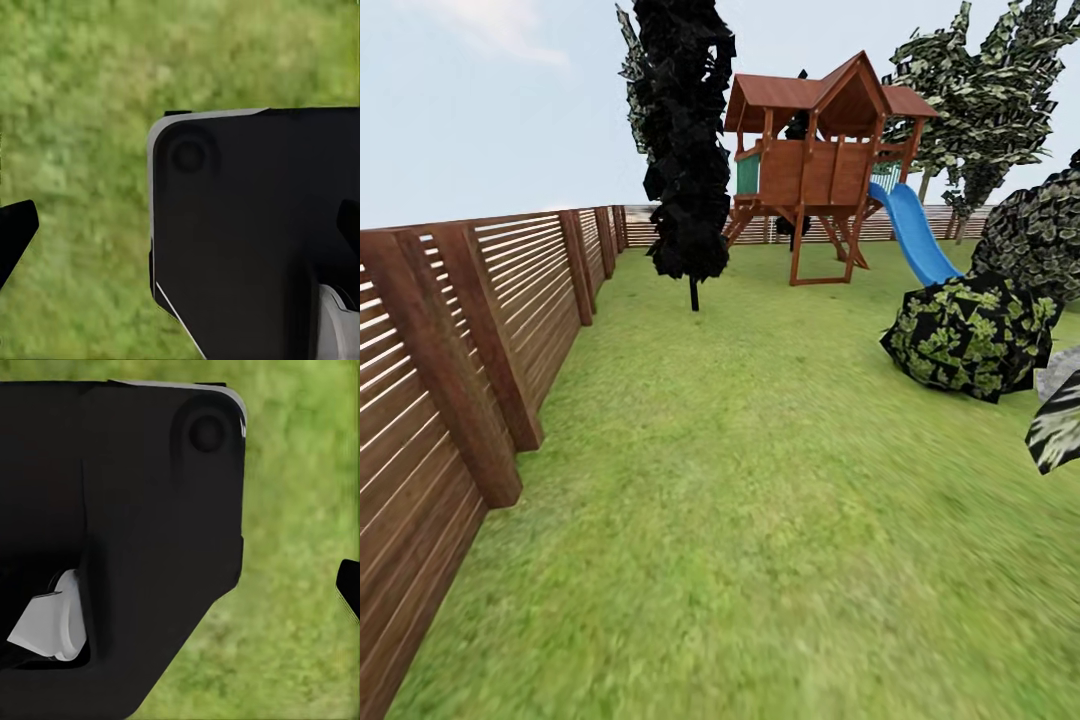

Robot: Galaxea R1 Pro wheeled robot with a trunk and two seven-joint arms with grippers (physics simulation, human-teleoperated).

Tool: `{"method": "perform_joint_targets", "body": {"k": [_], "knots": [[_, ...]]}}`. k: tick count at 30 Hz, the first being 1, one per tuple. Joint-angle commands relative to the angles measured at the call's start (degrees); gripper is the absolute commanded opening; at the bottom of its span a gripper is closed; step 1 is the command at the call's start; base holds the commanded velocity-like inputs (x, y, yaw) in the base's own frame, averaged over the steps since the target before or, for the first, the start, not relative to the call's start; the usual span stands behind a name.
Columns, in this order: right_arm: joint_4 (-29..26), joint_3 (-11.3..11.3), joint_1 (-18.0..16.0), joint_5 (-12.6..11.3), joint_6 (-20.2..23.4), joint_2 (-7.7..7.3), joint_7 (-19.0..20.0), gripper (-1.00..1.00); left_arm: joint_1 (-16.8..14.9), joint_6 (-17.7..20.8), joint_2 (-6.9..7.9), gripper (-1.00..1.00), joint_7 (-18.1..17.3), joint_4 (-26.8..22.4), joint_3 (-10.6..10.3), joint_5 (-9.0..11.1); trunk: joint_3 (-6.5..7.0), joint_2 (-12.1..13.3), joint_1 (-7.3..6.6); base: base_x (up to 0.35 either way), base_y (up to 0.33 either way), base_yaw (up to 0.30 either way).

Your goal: Take the three Easter eggs out of the wicker basket on the lawn in the garden, then place them on the lawn next to a single tree (choose any tree) so that all three eggs are next to the same tree and none are left in the basket.

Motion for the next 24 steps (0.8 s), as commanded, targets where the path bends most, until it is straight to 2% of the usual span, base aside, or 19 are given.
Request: {"method": "perform_joint_targets", "body": {"k": [1, 24], "knots": [[-0.1, 0.0, 0.0, 0.0, -0.1, 0.01, 0.0, 1.0, 0.0, -0.2, 0.01, 1.0, 0.0, 0.0, 0.0, -0.1, -0.1, -0.1, 0.07, 0.336, 0.0, 0.0], [-0.1, 0.0, 0.0, 0.0, -0.1, 0.01, 0.0, 1.0, 0.0, -0.2, 0.01, 1.0, 0.0, 0.0, 0.1, 0.0, -0.1, -0.1, 0.07, 0.336, 0.0, 0.0]]}}
